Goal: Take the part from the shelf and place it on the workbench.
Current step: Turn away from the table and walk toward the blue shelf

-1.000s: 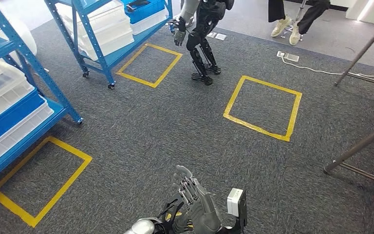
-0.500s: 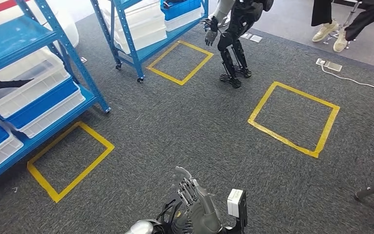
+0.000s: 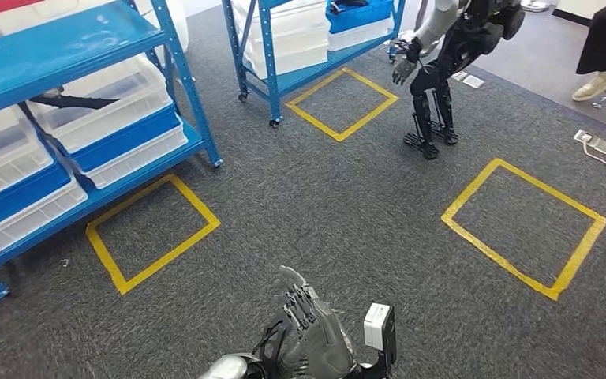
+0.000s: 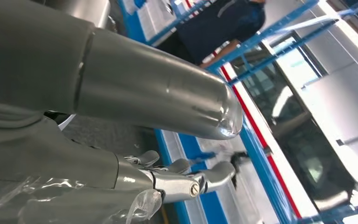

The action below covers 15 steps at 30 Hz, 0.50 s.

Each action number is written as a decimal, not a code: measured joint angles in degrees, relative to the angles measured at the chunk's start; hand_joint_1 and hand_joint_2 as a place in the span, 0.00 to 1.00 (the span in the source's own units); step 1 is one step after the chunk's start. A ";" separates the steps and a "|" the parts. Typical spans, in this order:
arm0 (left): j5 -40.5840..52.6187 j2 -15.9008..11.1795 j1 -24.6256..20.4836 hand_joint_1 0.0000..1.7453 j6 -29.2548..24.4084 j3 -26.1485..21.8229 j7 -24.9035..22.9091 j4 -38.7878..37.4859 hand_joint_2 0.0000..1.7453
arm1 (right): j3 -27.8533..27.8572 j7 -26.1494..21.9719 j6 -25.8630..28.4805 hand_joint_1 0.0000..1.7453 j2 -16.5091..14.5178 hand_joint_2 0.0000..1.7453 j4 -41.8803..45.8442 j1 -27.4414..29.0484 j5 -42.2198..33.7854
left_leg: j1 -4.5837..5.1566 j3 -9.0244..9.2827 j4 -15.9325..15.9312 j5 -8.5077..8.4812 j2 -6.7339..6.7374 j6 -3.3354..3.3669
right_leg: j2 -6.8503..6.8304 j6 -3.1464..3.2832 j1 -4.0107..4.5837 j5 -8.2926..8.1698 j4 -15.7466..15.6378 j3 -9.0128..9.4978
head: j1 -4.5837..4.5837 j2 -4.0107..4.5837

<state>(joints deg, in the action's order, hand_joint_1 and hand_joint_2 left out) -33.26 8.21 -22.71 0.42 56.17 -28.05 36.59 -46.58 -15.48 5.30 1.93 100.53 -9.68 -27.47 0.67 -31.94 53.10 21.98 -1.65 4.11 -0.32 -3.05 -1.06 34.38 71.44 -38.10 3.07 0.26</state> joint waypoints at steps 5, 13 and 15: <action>-0.23 -0.14 0.20 0.00 0.01 -0.01 0.04 0.02 0.00 | -0.01 -0.33 0.00 0.00 0.28 0.00 -0.48 0.21 0.55 | -0.71 0.02 1.04 0.79 -4.29 -1.16 | 2.90 -1.16 -1.12 -7.49 -10.56 3.58 | -0.04 0.00; -1.19 -0.30 0.20 0.00 0.04 0.07 0.05 0.02 0.00 | -0.07 -0.14 0.18 0.00 0.05 0.00 -0.62 -0.03 1.02 | -0.75 -4.49 9.10 4.79 -0.89 -3.28 | 0.89 1.69 -0.93 -8.36 -14.57 5.60 | 0.17 0.00; -1.41 -0.31 0.22 0.00 0.10 0.08 0.06 0.02 0.00 | -0.08 -0.20 0.13 0.00 0.07 0.00 -0.75 0.03 1.03 | -0.81 -8.97 17.34 7.86 0.78 -3.47 | -0.62 2.02 -0.63 -8.09 -14.56 5.70 | 0.22 0.00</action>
<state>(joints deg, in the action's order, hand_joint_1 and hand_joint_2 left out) -34.67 7.91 -22.49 0.52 56.25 -27.99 36.61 -46.65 -15.68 5.42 2.00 99.78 -9.65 -26.44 -0.14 -40.91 70.44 29.84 -0.87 0.65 -0.94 -1.03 -1.68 26.29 56.88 -32.40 3.29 0.26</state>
